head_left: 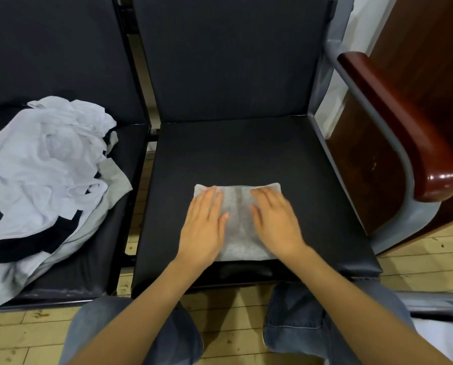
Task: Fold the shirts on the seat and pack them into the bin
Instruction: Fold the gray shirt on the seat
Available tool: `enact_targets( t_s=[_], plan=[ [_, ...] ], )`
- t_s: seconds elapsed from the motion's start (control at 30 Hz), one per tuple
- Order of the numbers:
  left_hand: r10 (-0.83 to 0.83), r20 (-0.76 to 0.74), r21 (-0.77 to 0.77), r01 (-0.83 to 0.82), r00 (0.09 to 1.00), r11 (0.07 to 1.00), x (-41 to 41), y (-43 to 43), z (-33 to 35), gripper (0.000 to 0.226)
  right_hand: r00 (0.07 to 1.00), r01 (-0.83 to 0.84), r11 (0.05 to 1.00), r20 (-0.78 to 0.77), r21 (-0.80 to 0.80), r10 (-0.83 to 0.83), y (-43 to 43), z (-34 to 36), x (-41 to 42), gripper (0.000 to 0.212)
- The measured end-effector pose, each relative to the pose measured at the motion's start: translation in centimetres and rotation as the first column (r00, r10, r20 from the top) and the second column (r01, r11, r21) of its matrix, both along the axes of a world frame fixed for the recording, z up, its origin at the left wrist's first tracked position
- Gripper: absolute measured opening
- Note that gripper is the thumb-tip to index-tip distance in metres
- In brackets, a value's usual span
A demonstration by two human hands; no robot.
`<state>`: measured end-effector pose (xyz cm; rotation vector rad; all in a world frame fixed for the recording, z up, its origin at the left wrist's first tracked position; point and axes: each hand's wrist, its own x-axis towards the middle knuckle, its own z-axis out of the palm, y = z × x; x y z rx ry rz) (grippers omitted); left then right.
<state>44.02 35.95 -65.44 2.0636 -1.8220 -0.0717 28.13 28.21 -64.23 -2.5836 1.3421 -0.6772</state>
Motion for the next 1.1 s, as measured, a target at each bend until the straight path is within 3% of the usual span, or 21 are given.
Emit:
enact_targets(
  t_s=[0.1, 0.17, 0.33, 0.4, 0.47, 0.53, 0.67, 0.77, 0.83, 0.9, 0.93, 1.0, 1.1],
  plan=[
    [-0.014, 0.084, 0.205, -0.004, 0.996, 0.979, 0.0, -0.5, -1.4, 0.091, 0.957, 0.041, 0.977, -0.289, 0.21, 0.022, 0.3, -1.4, 0.5, 0.083],
    [0.015, 0.038, 0.333, -0.027, 0.999, 0.943, 0.6, -0.6, -2.2, 0.101, 0.936, 0.064, 0.936, -0.345, 0.345, 0.063, -0.3, -2.4, -0.2, 0.088],
    [0.053, -0.004, 0.293, -0.049, 0.999, 0.955, 0.5, -0.3, -2.5, 0.088, 0.959, 0.048, 0.904, -0.274, 0.424, 0.077, -0.6, -2.4, -0.5, 0.068],
    [0.2, -0.116, 0.155, -0.182, 0.973, 0.971, 0.4, 0.0, -2.7, 0.087, 0.988, 0.1, 0.9, -0.151, 0.424, -0.039, -0.5, -2.4, -0.8, 0.069],
    [0.36, -0.207, 0.129, -0.34, 0.909, 0.932, 0.4, 0.1, -2.5, 0.091, 0.965, 0.254, 0.886, -0.043, 0.388, -0.258, -0.6, -2.4, -1.4, 0.07],
    [0.438, -0.181, 0.19, -0.406, 0.88, 0.894, 0.4, 0.3, -2.0, 0.08, 0.903, 0.427, 0.842, -0.112, 0.33, -0.414, -0.5, -2.2, -1.7, 0.061],
    [0.49, -0.132, 0.288, -0.44, 0.861, 0.851, -0.5, 1.1, -0.4, 0.054, 0.879, 0.471, 0.816, -0.257, 0.334, -0.402, 1.5, -1.2, -1.7, 0.043],
    [0.426, -0.338, 0.282, -0.341, 0.839, 0.897, -1.2, 2.5, 1.4, 0.033, 0.91, 0.399, 0.801, -0.088, 0.447, -0.405, 3.6, 0.3, -2.5, 0.032],
    [0.342, -0.502, 0.243, -0.25, 0.795, 0.937, -2.2, 3.1, 3.6, 0.029, 0.882, 0.3, 0.745, 0.125, 0.596, -0.455, 4.5, 2.5, -3.6, 0.025],
    [0.233, -0.578, 0.18, -0.157, 0.782, 0.971, -3.6, 2.9, 6.3, 0.032, 0.846, 0.232, 0.74, 0.245, 0.632, -0.474, 5.1, 5.1, -5.7, 0.023],
    [0.168, -0.601, 0.145, -0.099, 0.781, 0.984, -4.5, 2.5, 7.6, 0.04, 0.817, 0.193, 0.757, 0.325, 0.625, -0.477, 5.3, 6.2, -7.3, 0.025],
    [0.036, -0.646, 0.103, 0.04, 0.762, 0.994, -7.3, 1.2, 10.0, 0.058, 0.739, 0.11, 0.804, 0.492, 0.585, -0.46, 5.5, 8.1, -11.5, 0.051],
    [-0.12, -0.647, 0.132, 0.266, 0.753, 0.955, -13.3, -1.9, 12.3, 0.052, 0.702, 0.158, 0.839, 0.538, 0.52, -0.466, 5.5, 9.0, -18.8, 0.059]
  ],
)
